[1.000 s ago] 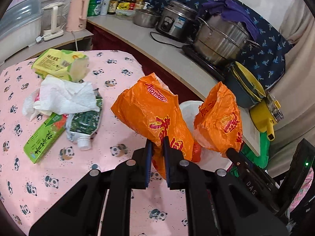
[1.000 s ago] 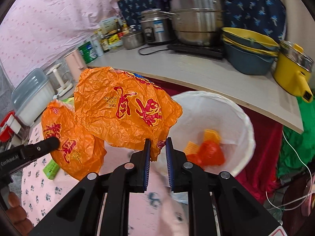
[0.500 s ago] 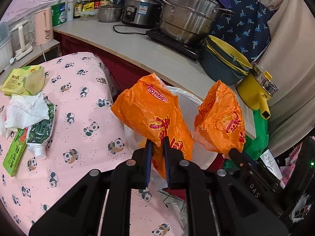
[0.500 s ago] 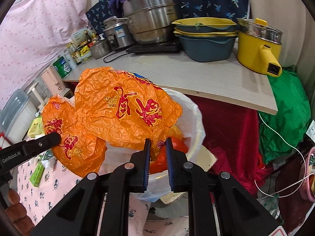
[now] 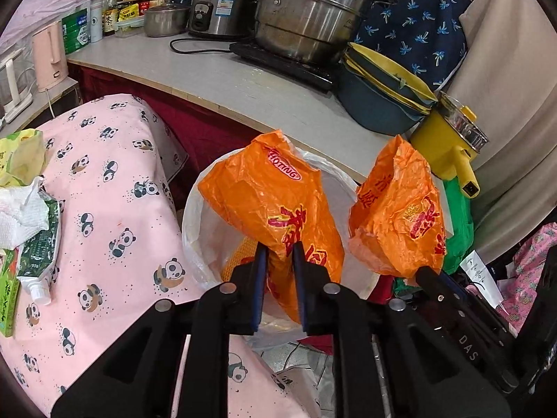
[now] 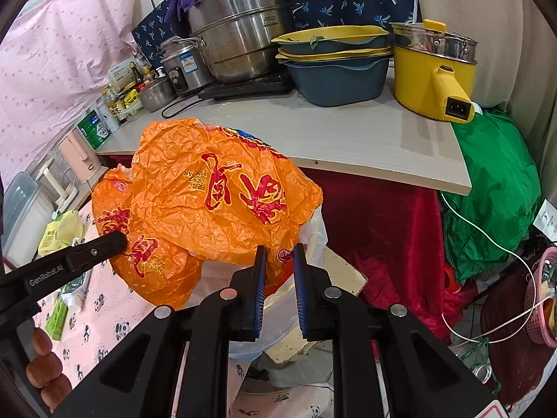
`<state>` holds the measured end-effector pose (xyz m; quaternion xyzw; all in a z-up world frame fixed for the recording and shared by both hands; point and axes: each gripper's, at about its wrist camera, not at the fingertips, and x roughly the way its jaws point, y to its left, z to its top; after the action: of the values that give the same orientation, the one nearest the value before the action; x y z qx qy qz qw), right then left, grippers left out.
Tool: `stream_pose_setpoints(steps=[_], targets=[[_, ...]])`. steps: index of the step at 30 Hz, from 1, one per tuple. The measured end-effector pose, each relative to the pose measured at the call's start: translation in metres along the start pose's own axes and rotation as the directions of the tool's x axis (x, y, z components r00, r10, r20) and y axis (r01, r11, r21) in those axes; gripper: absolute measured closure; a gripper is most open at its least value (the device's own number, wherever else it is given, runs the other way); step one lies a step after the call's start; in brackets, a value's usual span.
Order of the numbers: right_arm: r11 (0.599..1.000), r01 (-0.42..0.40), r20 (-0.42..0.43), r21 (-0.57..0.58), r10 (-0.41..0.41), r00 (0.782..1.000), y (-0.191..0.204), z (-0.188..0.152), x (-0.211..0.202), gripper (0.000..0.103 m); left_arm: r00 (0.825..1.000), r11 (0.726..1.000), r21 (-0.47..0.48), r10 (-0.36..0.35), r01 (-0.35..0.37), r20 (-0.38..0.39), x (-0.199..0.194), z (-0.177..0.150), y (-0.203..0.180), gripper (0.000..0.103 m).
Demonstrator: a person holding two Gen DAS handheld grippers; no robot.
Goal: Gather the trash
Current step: 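Carry both orange bags over the white-lined bin, then open both tools to drop the orange bags into the bin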
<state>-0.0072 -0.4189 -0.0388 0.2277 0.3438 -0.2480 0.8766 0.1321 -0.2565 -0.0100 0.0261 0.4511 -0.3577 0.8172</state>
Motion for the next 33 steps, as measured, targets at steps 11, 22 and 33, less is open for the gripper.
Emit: stream_pose_setpoints(steps=[11,22,33], targets=[[1.000,-0.004,-0.009,0.001,0.004,1.000,0.007,0.003,0.011,0.087,0.997,0.997,-0.048,0.062,-0.060,0.045,0.000,0.005,0.022,0.053],[0.998,-0.037,-0.027,-0.052,0.035,0.999,0.036,0.005,0.031,0.064,0.991,0.990,-0.072,0.125,-0.121,0.057,-0.005,0.000,0.047,0.046],[0.996,-0.054,-0.014,-0.073,0.053,0.998,0.058,0.005,0.020,0.055,0.982,0.981,-0.105,0.173,-0.165,0.072,-0.019,-0.006,0.071,0.038]])
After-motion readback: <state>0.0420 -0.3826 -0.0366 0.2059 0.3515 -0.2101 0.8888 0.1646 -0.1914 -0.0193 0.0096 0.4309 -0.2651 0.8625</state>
